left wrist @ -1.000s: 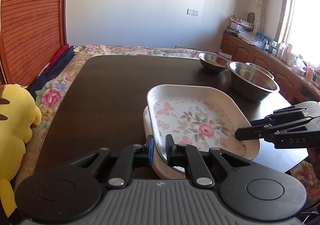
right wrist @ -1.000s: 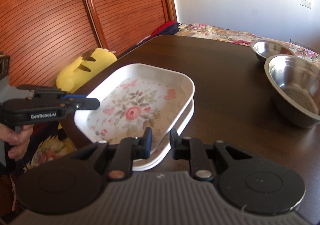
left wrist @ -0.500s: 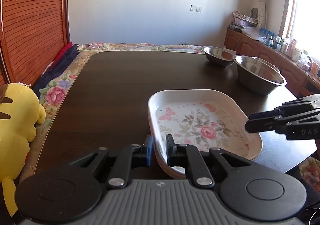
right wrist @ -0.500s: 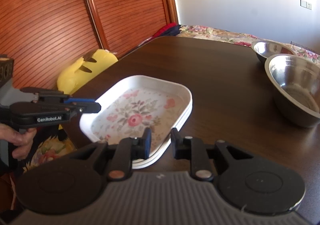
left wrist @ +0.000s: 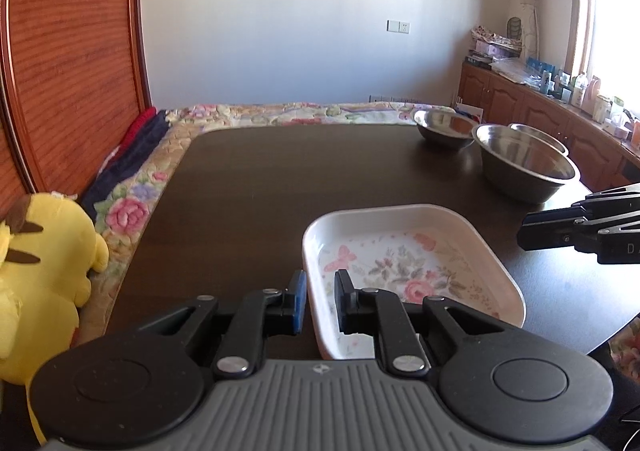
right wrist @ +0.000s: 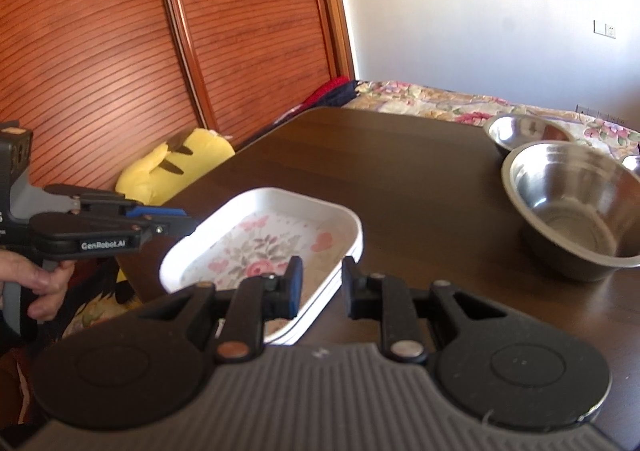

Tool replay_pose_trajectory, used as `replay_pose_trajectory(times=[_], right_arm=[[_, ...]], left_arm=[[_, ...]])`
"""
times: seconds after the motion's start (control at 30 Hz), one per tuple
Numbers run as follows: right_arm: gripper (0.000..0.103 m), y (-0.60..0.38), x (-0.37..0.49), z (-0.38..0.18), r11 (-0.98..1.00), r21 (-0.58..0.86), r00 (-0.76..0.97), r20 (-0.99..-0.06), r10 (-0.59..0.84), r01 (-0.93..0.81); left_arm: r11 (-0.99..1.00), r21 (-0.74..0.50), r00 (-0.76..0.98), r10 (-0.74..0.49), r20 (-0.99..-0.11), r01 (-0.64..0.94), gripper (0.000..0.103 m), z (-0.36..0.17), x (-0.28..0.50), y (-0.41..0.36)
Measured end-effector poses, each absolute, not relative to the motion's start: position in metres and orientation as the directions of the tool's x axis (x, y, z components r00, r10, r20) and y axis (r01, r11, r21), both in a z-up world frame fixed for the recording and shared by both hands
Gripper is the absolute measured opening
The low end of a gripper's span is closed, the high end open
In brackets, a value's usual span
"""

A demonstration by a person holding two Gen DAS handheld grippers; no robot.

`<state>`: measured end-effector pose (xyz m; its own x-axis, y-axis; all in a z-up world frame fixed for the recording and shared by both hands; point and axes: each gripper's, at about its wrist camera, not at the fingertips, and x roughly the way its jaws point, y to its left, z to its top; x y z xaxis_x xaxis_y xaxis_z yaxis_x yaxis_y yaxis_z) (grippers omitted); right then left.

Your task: Organize plates and bowls

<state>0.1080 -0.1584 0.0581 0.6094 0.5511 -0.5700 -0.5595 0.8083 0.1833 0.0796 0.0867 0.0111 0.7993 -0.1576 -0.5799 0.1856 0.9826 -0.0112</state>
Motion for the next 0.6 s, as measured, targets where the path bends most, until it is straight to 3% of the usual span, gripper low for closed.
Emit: replay_pose_trajectory(times=[0.47,0.6], right_arm=[[0.024,-0.206,0.117,0.084,0.849,0.135,0.721,-0.472,0.508,-0.511],[0.024,-0.227,0.122,0.087,0.868,0.117,0.751,-0.455,0.478,-0.482]], left_arm=[[0.965,-0.019,0.814,-0.232,-0.533,0.263,0.017,0.036,0.096,0.035],[0.954,-0.031,0.811,-0.270,-0.520,0.298,0.022,0.041,0.106,0.012]])
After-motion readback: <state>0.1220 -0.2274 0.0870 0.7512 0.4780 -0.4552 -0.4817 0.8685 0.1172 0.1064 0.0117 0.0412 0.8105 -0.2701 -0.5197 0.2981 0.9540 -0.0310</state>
